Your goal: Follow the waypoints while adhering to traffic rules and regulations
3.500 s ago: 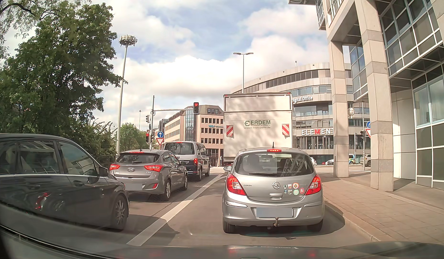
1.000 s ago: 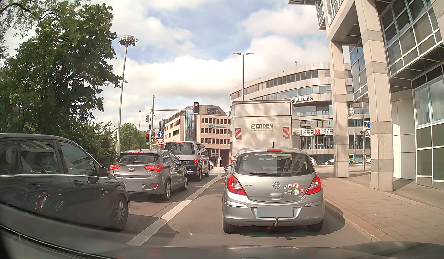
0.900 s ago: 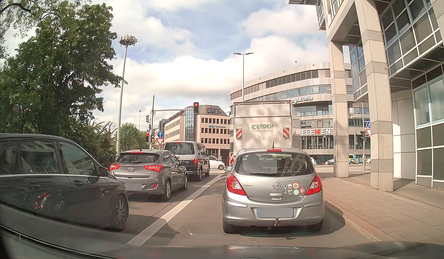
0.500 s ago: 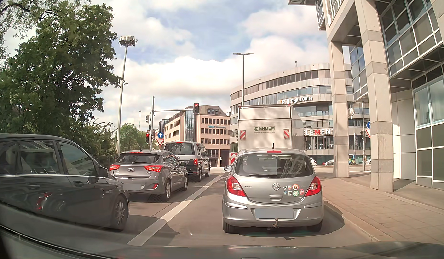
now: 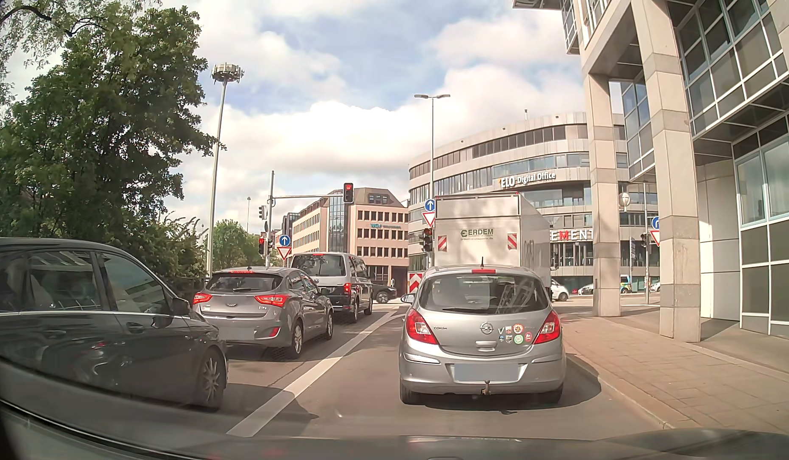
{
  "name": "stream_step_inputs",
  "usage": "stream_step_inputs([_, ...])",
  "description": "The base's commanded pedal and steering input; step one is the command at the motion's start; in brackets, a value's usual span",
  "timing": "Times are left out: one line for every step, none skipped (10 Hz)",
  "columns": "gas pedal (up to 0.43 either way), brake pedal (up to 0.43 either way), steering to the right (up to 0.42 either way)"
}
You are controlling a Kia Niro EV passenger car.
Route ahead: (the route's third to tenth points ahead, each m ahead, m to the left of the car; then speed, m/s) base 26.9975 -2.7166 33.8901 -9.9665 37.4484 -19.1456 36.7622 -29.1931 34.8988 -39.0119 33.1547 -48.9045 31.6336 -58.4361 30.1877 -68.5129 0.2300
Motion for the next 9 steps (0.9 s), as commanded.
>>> stream_step_inputs([0.157,0.0,0.005])
stream_step_inputs([0.177,0.0,0.005])
stream_step_inputs([0.22,0.0,0.005])
stream_step_inputs([0.22,0.0,0.005])
stream_step_inputs([0.24,0.0,0.006])
stream_step_inputs([0.26,0.0,0.009])
stream_step_inputs([0.268,0.0,0.009])
stream_step_inputs([0.28,0.0,0.009])
stream_step_inputs([0.299,0.0,0.008])
